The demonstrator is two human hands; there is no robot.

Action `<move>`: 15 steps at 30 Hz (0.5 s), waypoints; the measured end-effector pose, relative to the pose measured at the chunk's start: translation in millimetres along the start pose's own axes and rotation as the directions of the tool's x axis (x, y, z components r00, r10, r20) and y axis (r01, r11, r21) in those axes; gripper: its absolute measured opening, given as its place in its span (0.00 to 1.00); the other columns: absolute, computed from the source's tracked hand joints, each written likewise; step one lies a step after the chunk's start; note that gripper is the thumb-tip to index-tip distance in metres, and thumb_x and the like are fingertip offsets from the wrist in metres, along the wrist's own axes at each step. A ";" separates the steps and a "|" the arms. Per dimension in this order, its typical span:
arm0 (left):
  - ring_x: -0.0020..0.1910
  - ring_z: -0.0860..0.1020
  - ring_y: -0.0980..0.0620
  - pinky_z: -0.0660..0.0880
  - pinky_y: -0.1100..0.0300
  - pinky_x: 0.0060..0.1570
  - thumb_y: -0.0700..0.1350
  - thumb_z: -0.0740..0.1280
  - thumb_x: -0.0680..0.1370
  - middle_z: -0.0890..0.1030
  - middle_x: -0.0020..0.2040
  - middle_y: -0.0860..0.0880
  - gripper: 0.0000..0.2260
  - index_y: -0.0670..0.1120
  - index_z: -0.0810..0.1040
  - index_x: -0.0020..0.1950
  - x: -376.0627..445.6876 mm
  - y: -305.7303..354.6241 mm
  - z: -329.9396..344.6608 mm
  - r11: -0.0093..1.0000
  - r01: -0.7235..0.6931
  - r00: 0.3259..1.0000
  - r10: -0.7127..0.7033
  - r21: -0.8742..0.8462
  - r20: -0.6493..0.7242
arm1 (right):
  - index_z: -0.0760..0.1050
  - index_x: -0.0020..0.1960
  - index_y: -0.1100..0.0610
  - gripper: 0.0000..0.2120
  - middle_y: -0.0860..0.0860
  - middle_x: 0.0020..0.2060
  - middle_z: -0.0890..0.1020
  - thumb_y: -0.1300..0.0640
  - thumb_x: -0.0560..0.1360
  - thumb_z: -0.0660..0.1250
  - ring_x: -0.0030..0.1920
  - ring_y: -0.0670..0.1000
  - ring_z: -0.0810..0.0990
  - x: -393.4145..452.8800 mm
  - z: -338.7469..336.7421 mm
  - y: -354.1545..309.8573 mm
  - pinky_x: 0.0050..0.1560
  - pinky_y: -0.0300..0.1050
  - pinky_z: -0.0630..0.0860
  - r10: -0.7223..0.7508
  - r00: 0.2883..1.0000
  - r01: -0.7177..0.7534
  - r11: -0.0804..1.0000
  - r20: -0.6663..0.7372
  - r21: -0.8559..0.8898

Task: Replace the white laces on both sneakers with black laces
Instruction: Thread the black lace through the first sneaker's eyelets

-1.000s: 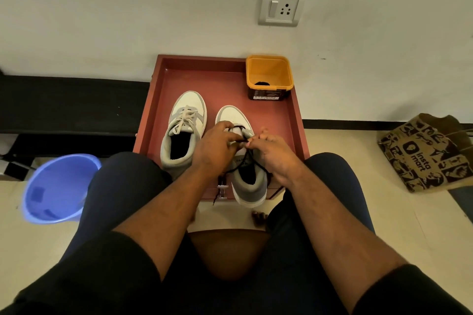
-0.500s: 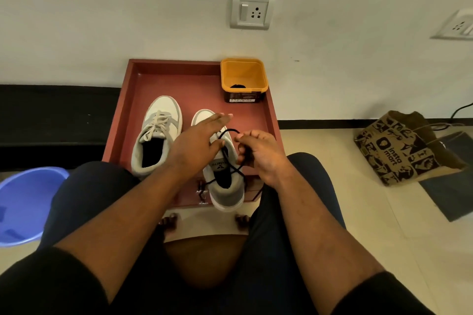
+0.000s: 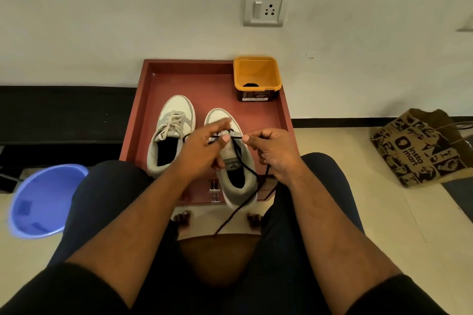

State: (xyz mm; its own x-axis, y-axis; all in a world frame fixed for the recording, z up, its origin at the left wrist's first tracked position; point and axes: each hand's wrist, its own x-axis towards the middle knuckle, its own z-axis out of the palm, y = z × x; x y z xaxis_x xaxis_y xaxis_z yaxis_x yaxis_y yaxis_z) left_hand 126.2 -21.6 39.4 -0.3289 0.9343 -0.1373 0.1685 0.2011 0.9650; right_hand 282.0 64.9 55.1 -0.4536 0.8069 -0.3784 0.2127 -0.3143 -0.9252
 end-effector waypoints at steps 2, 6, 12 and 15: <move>0.27 0.78 0.53 0.75 0.60 0.27 0.39 0.62 0.81 0.81 0.42 0.47 0.09 0.50 0.79 0.50 -1.1 -1.8 9.2 0.999 0.006 0.999 -0.009 0.053 0.043 | 0.82 0.42 0.59 0.02 0.49 0.29 0.76 0.60 0.72 0.73 0.24 0.43 0.64 1.0 -1.2 -0.2 0.25 0.37 0.62 -0.001 1.000 0.001 1.000 0.000 0.000; 0.24 0.72 0.54 0.68 0.67 0.20 0.40 0.61 0.82 0.77 0.36 0.45 0.09 0.47 0.77 0.45 6.9 -1.4 -15.6 0.997 0.074 0.911 -0.056 0.028 -0.410 | 0.82 0.40 0.57 0.02 0.45 0.26 0.77 0.60 0.71 0.75 0.24 0.42 0.65 5.1 -12.2 -1.5 0.24 0.36 0.63 -0.019 0.997 0.022 0.999 -0.069 0.037; 0.37 0.82 0.54 0.80 0.60 0.33 0.43 0.62 0.81 0.79 0.58 0.49 0.14 0.54 0.73 0.66 7.5 -12.9 -46.5 0.992 0.119 0.759 -0.120 -0.045 -0.640 | 0.82 0.42 0.57 0.01 0.47 0.28 0.79 0.61 0.71 0.74 0.28 0.45 0.68 10.2 -6.8 0.5 0.28 0.37 0.67 -0.053 0.997 0.054 0.998 -0.053 0.016; 0.51 0.82 0.46 0.82 0.50 0.45 0.45 0.66 0.79 0.77 0.65 0.50 0.25 0.70 0.65 0.69 4.8 -6.4 -17.2 0.996 0.009 0.967 0.015 0.091 -0.253 | 0.83 0.45 0.61 0.03 0.49 0.31 0.80 0.62 0.72 0.73 0.27 0.42 0.70 8.6 2.1 0.5 0.27 0.35 0.67 -0.059 0.998 0.059 0.998 0.013 -0.018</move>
State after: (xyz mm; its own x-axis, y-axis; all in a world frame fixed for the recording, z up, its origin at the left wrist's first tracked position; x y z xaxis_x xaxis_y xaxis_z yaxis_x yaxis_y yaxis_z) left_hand 107.5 -23.4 36.4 -0.5503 0.8326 -0.0623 0.2498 0.2354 0.9392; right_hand 276.4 70.6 51.4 -0.4768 0.8173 -0.3236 0.2007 -0.2572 -0.9453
